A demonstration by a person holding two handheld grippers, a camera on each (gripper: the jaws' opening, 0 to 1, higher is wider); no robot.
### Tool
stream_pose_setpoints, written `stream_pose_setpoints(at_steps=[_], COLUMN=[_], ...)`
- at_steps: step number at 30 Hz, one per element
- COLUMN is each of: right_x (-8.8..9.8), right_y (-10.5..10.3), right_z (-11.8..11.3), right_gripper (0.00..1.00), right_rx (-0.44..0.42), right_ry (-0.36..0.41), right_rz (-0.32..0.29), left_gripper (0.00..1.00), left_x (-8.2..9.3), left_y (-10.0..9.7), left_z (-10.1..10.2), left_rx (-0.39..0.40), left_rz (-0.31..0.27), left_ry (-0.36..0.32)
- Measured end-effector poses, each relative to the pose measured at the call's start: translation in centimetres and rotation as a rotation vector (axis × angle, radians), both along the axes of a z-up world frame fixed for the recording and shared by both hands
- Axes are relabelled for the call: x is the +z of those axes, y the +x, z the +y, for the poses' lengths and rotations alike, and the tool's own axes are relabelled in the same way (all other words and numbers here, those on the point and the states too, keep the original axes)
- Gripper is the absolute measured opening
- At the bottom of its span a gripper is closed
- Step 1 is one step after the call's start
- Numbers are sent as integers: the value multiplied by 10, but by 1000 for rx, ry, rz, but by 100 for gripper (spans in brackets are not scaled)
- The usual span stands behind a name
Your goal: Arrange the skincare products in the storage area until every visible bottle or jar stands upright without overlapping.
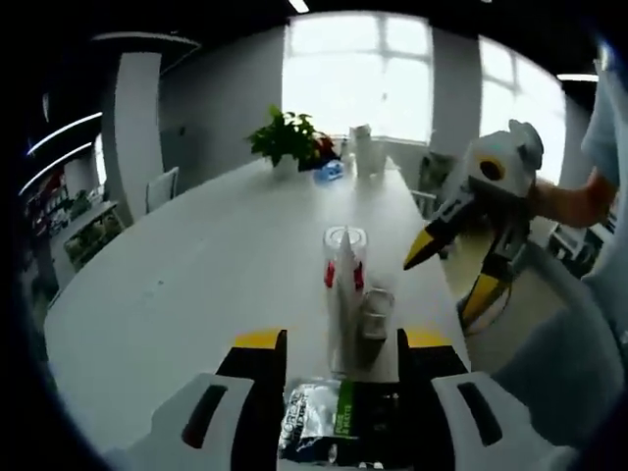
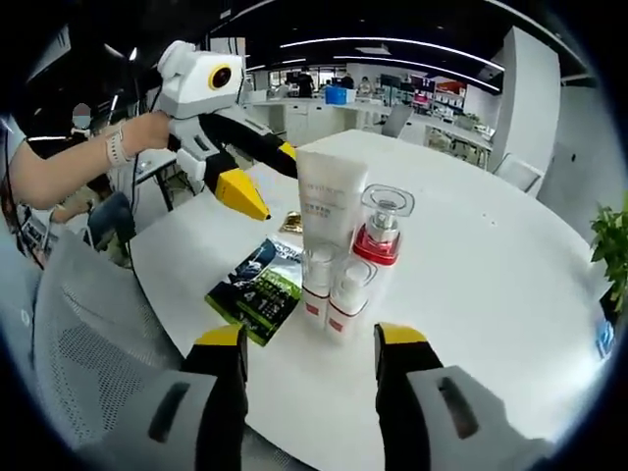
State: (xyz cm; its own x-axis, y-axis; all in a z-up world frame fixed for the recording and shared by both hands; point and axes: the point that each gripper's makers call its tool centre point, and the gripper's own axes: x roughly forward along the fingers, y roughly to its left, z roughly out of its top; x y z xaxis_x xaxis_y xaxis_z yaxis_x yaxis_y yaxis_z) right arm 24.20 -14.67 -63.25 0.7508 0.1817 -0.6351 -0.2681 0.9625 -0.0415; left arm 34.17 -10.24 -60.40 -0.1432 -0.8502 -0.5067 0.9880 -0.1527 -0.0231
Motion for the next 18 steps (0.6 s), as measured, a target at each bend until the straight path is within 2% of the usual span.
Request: stream_pose_setpoints(at_steps=[7, 14, 17, 18], right_x=[12, 28, 29, 29], right_y=[5, 12, 13, 13], right_z=[4, 8, 10, 11], right_gripper=[62, 73, 79, 80], right_rx=[16, 40, 51, 54], right_ry=[-4, -32, -49, -50], right_rz=[-23, -58, -55, -56], left_gripper=[65, 73, 76, 76], left_x=[-1, 8, 12, 15], left_y=[-5, 4, 3, -7], left_z=[27, 54, 63, 65], left_rx=[72, 171, 194, 202], left_rz=[-9, -15, -29, -40], left_ry=[38, 49, 45, 51])
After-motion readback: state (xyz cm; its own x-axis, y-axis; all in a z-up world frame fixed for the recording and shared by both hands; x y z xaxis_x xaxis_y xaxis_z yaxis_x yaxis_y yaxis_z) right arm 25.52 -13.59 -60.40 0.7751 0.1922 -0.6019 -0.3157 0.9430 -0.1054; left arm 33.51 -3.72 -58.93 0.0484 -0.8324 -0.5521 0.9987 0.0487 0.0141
